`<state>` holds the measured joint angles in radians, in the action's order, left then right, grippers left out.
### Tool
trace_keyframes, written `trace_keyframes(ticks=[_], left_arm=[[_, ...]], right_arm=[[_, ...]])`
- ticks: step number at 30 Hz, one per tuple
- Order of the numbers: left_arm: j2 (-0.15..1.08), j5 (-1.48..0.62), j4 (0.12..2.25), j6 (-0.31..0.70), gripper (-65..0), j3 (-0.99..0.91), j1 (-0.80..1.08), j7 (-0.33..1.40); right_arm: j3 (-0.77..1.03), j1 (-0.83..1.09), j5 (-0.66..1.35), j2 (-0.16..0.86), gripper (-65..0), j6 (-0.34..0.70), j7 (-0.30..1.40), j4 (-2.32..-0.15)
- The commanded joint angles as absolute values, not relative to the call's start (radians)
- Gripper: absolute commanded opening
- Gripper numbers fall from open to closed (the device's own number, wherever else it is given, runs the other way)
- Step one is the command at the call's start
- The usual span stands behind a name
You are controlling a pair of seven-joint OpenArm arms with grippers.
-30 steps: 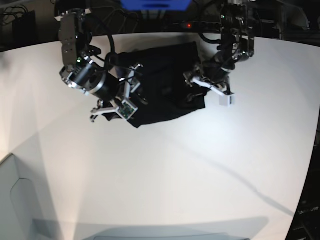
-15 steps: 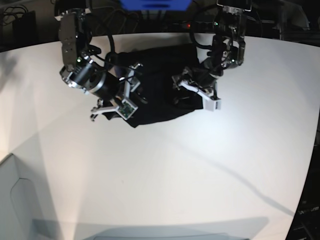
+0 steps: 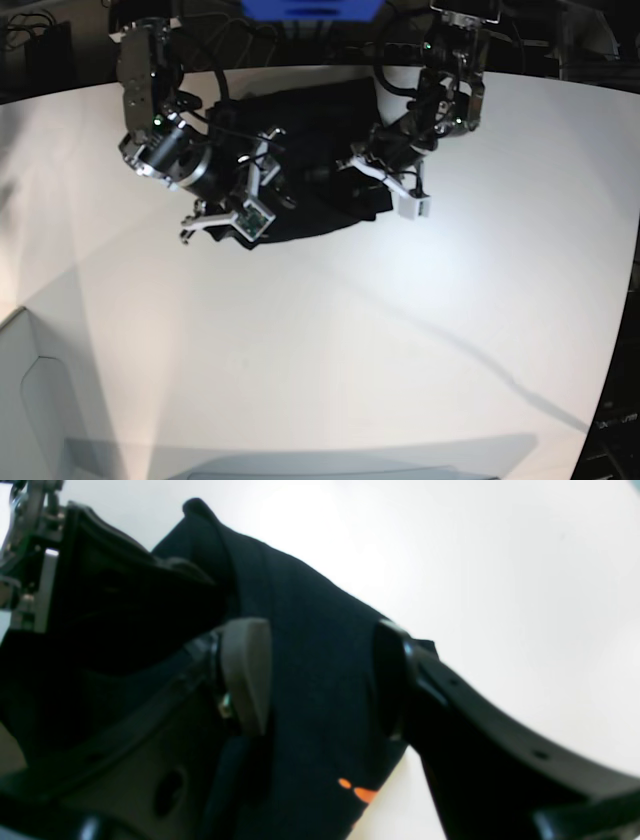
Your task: Fold the T-shirt properly
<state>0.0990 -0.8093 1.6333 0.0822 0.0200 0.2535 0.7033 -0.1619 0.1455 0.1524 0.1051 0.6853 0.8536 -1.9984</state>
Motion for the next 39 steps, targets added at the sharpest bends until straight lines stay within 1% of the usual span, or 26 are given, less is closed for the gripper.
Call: trace_keyframes(ticks=[1, 9, 12, 15, 19, 24, 27, 34, 39], left_arm=[[0.096, -0.826, 1.661, 0.090, -64.9, 0.021, 0.246, 0.691], [0.105, -0.825, 1.893, 0.088, -65.0, 0.015, 0.306, 0.696], [0.156, -0.825, 1.943, 0.088, -65.0, 0.010, 0.348, 0.696], [0.179, -0.825, 1.968, 0.088, -65.0, -0.015, 0.395, 0.696], [0.191, -0.825, 1.966, 0.091, -65.0, -0.097, 0.460, 0.696], [0.193, -0.825, 1.960, 0.097, -65.0, -0.165, 0.492, 0.696], [0.193, -0.817, 1.949, 0.097, -65.0, -0.168, 0.492, 0.696], [0.189, -0.823, 1.784, 0.097, -65.0, -0.160, 0.450, 0.696], [0.185, -0.825, 1.728, 0.099, -65.0, -0.160, 0.404, 0.696]], right_arm=[[-0.162, 0.136, 0.162, 0.108, -31.7, 0.698, 0.832, -2.014], [-0.136, 0.134, 0.162, 0.107, -31.7, 0.698, 0.828, -2.011], [-0.125, 0.124, 0.162, 0.107, -31.7, 0.698, 0.831, -2.011], [-0.125, 0.117, 0.162, 0.107, -31.7, 0.698, 0.832, -2.011], [-0.125, 0.117, 0.162, 0.105, -31.8, 0.698, 0.832, -2.011], [-0.130, 0.117, 0.162, 0.101, -31.9, 0.698, 0.832, -2.011], [-0.131, 0.117, 0.162, 0.099, -31.9, 0.698, 0.832, -2.011], [-0.131, 0.119, 0.163, 0.099, -31.9, 0.698, 0.832, -2.011], [-0.131, 0.128, 0.163, 0.099, -31.9, 0.698, 0.832, -2.011]])
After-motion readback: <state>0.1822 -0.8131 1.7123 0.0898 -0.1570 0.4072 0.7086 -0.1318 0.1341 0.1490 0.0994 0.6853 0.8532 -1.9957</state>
